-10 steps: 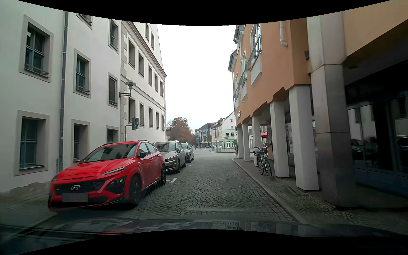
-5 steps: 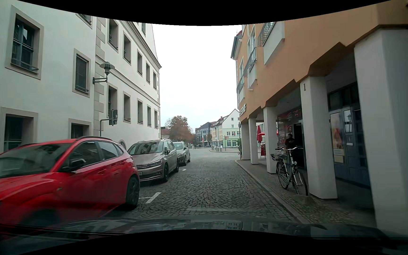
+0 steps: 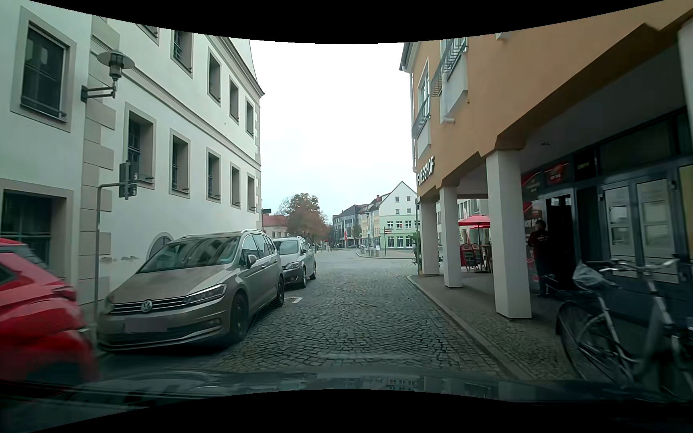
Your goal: Follow the waypoints while adhering to traffic rules and regulations
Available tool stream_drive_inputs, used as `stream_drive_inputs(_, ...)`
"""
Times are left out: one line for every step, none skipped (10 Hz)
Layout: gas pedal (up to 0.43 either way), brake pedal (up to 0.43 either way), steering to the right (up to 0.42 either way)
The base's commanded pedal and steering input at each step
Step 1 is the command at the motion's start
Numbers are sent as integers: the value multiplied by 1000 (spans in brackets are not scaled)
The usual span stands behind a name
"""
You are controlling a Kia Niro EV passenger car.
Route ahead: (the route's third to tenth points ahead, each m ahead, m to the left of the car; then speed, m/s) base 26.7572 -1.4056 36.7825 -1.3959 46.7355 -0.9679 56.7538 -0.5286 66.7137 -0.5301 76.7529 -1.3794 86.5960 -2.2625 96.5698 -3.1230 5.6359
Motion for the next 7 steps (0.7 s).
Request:
stream_drive_inputs(67,0,-2)
stream_drive_inputs(67,0,-2)
stream_drive_inputs(67,0,-1)
stream_drive_inputs(59,0,-1)
stream_drive_inputs(59,0,-1)
stream_drive_inputs(59,0,-2)
stream_drive_inputs(47,0,-2)
